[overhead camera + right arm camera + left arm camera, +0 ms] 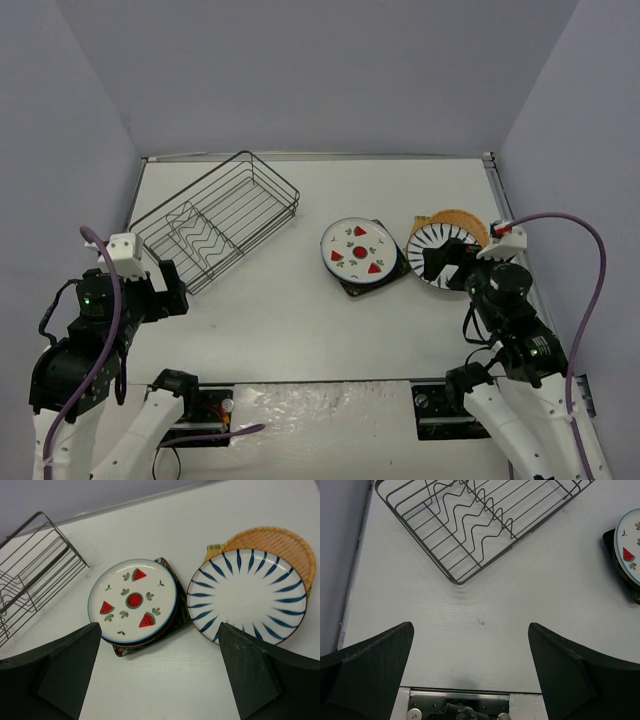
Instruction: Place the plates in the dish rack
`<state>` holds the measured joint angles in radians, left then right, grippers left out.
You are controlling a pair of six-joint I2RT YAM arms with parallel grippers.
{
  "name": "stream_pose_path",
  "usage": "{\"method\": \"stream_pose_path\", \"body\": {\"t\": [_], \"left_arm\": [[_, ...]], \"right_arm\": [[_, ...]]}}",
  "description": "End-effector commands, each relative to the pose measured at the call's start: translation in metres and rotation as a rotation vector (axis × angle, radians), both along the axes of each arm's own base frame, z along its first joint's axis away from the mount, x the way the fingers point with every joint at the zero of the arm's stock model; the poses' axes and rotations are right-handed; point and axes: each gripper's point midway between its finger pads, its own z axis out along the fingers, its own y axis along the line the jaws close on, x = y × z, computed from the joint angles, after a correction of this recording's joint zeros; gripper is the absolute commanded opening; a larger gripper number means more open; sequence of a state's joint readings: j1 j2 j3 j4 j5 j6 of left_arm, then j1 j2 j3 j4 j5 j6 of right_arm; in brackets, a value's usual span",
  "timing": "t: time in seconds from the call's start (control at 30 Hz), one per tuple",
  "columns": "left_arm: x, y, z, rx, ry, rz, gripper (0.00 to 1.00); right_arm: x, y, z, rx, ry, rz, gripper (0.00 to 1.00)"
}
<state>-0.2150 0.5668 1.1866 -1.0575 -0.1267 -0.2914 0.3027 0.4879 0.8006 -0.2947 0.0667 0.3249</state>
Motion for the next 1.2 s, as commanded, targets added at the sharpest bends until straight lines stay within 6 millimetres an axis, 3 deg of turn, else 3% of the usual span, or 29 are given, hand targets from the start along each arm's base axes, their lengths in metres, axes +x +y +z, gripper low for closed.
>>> {"method": "stream_pose_path", "body": {"t": [0.0, 0.17, 0.3, 0.43, 0.77, 0.9, 1.17], "left_arm": [[0.021, -0.015, 0.014, -0.040, -0.038, -0.046, 0.97], [0.033, -0.026, -0.002, -0.062, -0.026, -0.089, 0.97], [0.041, -0.034, -0.007, -0.105, -0.036, -0.095, 0.97], [0.041, -0.048, -0.014, -0.159, -0.015, -0.146, 0.97], [0.046, -0.062, -0.017, -0.216, -0.004, -0.189, 0.97], [0.046, -0.064, -0.021, -0.221, 0.002, -0.194, 0.97], [0.048, -0.066, -0.024, -0.228, 0.014, -0.202, 0.97]], "right_arm": [[0.019, 0.006, -0.032, 0.111, 0.106, -0.073, 1.00], [0.032, 0.000, -0.090, 0.141, 0.283, -0.191, 1.00], [0.035, -0.018, -0.118, 0.167, 0.367, -0.281, 1.00], [0.033, -0.055, -0.150, 0.248, 0.480, -0.425, 0.99], [0.027, -0.102, -0.192, 0.343, 0.636, -0.620, 1.00], [0.032, -0.103, -0.195, 0.367, 0.621, -0.599, 1.00], [0.050, -0.087, -0.208, 0.493, 0.537, -0.486, 0.94]]}}
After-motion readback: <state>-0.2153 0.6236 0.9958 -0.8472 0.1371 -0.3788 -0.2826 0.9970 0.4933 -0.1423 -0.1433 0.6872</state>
